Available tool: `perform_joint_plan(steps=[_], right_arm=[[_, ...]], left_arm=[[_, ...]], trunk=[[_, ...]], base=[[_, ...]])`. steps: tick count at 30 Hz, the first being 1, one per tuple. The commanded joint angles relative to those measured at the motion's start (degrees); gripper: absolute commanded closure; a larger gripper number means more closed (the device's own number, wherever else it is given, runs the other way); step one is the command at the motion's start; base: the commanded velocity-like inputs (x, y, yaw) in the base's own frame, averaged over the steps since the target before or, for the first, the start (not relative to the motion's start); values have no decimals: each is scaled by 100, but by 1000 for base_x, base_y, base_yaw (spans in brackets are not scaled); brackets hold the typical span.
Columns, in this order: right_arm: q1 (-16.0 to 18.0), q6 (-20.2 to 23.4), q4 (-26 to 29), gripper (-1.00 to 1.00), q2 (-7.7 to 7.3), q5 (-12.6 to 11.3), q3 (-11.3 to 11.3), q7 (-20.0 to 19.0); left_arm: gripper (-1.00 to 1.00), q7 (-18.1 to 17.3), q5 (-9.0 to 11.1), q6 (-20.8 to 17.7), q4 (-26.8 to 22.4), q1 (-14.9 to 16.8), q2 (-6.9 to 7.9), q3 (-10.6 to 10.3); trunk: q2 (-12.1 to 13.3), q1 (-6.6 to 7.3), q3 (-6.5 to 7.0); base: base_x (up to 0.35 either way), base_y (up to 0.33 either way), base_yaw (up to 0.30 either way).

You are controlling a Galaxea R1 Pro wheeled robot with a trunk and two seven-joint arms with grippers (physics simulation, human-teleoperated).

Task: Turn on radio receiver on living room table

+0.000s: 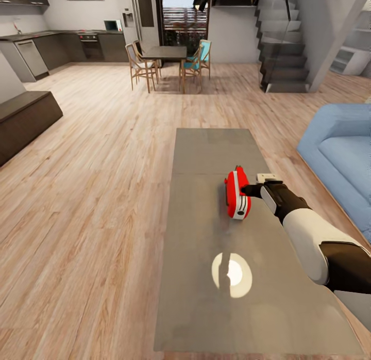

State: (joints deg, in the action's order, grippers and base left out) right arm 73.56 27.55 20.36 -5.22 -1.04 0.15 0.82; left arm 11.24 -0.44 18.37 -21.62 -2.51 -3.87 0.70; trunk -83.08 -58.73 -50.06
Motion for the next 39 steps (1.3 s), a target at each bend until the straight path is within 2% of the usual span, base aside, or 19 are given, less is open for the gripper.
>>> perform_joint_plan(steps=[1,12,19,30,39], right_arm=[[0,-16,0,-100,-2,3,-2,0],[0,-146,-6,-100,13,-2,11,-4],[0,-150,-12,-100,110,-2,12,-4],[0,-150,-29,-100,245,-2,14,-3],[0,-154,-24,-100,257,46,35,8]], left_arm=[[-100,0,0,0,0,0,0,0],[-100,-2,0,0,0,-3,0,0],[-100,-4,0,0,0,0,0,0],[-100,-2,0,0,0,1,0,0],[-100,-7,0,0,0,-1,0,0]], trunk=[[0,0,-10],[0,0,-111],[0,0,-169],[0,0,-182],[0,0,-182]], base=[[0,0,-77],[0,0,-34],[0,0,-1],[0,0,0],[0,0,0]])
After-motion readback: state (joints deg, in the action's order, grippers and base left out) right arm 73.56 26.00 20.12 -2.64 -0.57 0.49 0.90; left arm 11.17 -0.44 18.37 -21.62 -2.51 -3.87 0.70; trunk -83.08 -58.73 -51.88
